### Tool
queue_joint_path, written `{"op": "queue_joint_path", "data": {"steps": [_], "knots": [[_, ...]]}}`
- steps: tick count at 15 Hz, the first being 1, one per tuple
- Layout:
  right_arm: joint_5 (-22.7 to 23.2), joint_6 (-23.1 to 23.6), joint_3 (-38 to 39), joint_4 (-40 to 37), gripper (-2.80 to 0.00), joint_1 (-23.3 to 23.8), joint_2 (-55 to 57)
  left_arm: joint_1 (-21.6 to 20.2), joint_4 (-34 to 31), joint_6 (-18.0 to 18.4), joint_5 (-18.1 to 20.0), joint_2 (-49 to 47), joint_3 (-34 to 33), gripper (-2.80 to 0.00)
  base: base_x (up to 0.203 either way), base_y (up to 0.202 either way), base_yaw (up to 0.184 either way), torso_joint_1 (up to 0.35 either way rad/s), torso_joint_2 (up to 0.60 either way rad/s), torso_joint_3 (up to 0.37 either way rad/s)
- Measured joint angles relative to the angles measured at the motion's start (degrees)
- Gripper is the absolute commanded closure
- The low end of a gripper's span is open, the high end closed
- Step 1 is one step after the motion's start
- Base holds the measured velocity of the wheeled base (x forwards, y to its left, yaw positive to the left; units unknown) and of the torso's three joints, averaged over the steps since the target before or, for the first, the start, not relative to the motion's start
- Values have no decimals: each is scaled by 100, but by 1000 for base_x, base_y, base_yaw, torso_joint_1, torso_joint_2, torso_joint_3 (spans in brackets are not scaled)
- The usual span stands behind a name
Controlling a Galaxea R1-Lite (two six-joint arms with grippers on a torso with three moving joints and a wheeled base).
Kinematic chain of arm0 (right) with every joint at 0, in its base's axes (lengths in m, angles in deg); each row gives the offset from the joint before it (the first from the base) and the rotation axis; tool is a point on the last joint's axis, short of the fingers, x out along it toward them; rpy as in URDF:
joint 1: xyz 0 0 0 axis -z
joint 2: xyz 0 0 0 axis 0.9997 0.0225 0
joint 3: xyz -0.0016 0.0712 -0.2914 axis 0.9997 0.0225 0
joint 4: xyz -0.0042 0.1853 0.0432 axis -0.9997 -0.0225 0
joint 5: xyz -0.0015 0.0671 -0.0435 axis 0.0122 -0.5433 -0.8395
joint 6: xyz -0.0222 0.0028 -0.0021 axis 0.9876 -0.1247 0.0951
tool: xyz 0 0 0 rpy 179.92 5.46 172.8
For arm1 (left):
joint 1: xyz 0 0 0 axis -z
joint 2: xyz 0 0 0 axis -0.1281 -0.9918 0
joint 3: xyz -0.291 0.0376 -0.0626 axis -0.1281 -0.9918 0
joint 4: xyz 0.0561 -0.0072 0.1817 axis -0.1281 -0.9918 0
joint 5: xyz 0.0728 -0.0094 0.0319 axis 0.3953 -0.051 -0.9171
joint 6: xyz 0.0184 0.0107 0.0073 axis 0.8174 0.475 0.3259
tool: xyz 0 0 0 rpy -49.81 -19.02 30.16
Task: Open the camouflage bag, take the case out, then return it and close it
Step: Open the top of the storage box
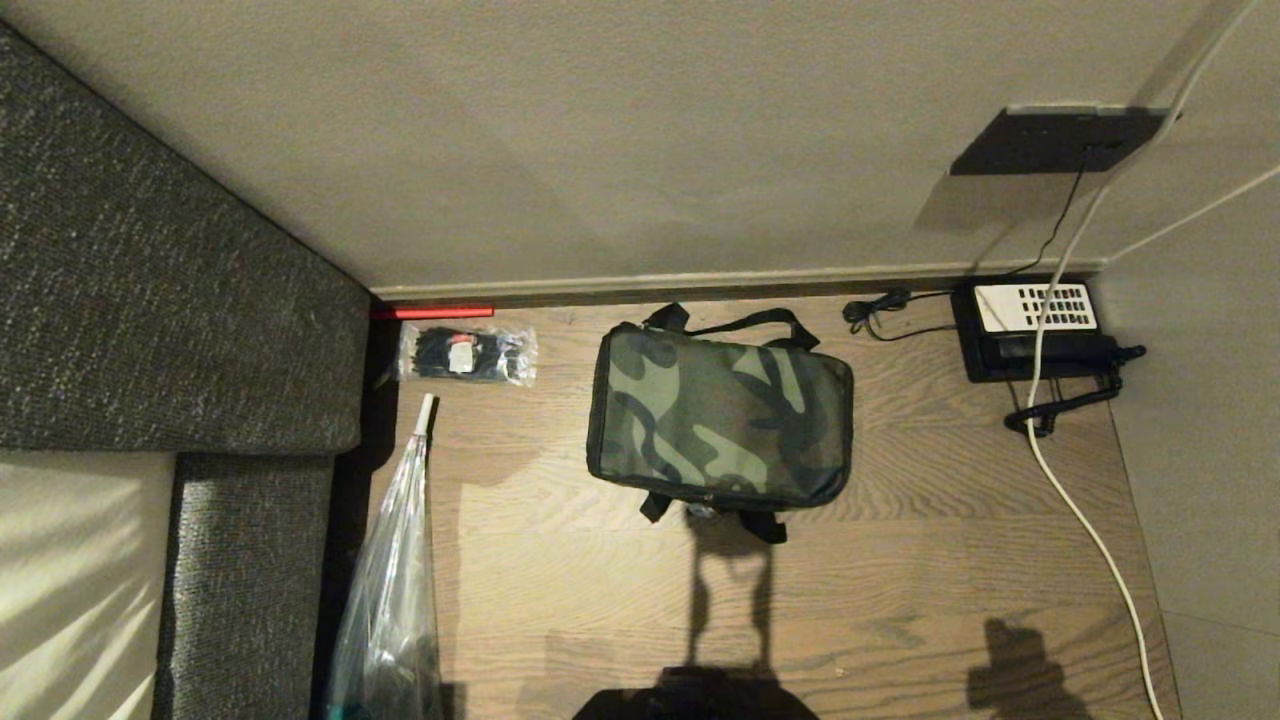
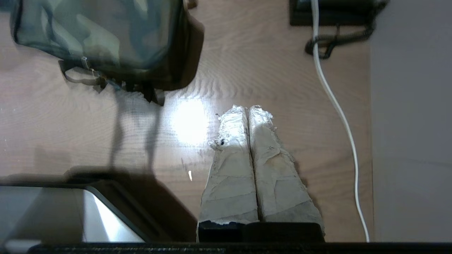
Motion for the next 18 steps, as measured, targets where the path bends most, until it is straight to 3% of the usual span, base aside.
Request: {"op": "queue_joint_path", "data": {"steps": [2, 6, 8, 10, 13, 18], "knots": [[105, -187, -1048, -555, 0, 2, 2, -2, -2, 0, 1, 0, 0, 0, 0, 0, 0, 0, 0, 0], [709, -401, -3717, -3331, 0, 0, 2, 0, 0, 0, 2, 0, 0, 0, 0, 0, 0, 0, 0, 0], [1235, -497, -4250, -4764, 0, 0, 61, 0, 0, -2, 2, 0, 0, 0, 0, 0, 0, 0, 0, 0], [1361, -775, -4551, -5318, 0, -19, 454, 0, -2, 0, -1, 0, 0, 0, 0, 0, 0, 0, 0, 0], [1388, -1212, -4622, -4587, 0, -124, 1942, 0, -2, -2, 1, 0, 0, 0, 0, 0, 0, 0, 0, 0], [1569, -1438, -3832, -1949, 0, -424, 5510, 0, -4, 2, 1, 0, 0, 0, 0, 0, 0, 0, 0, 0]]}}
